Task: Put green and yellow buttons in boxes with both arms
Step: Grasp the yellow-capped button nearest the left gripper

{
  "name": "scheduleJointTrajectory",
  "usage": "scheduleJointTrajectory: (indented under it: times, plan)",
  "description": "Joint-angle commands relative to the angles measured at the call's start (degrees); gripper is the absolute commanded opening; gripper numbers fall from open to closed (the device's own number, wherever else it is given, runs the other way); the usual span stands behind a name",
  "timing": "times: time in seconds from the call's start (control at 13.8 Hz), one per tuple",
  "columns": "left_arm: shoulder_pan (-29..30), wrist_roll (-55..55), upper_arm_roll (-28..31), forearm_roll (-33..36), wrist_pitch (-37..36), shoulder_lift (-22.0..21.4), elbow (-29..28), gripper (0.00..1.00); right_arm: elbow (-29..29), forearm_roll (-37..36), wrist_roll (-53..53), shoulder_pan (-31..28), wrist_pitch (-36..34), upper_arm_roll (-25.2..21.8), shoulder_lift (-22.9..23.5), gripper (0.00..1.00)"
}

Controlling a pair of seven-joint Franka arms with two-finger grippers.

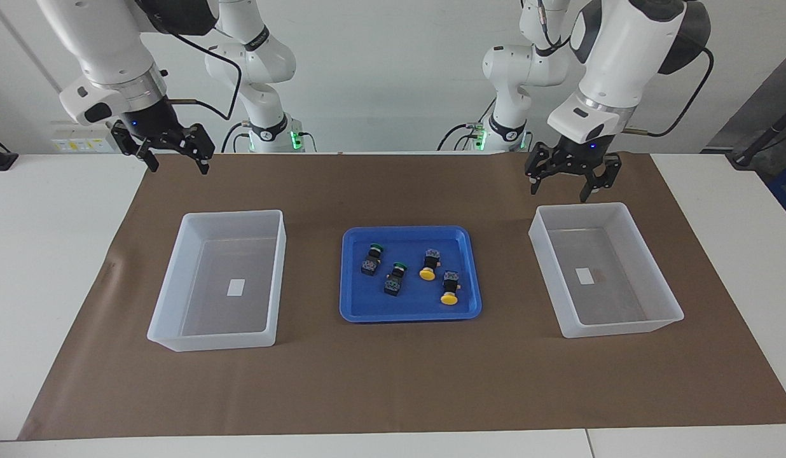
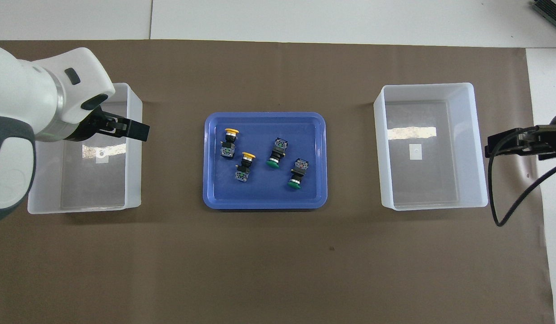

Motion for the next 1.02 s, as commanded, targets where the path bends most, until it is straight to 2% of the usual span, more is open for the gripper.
scheduleJointTrajectory:
  times: [0.0,0.29,0.44,0.73,0.94]
  plan:
    - [-3.7,-2.6,0.7,0.5,7.5,1.9,-5.0,1.0,-3.1,0.5,-1.5,-0.9,2.0,0.3,-2.1,1.0]
    - [-6.6,-6.0,0.7,0.5,24.5,3.1,-15.9,1.0,-3.1,0.5,-1.5,-0.7,1.8,0.3,-2.2,1.0]
    - [-6.9,-6.1,0.6,0.5,27.6,4.6,-16.6,1.0,-3.1,0.5,-1.6,-0.7,1.6,0.3,-2.2,1.0]
    - [-9.8,-10.1,0.7,0.5,37.8,12.7,-16.5,1.0,-3.1,0.6,-1.6,-0.6,1.3,0.3,-2.2,1.0]
    - [-10.0,-11.7,0.6,0.5,42.7,16.2,-16.4,1.0,-3.2,0.6,-1.6,-0.7,1.3,0.3,-2.2,1.0]
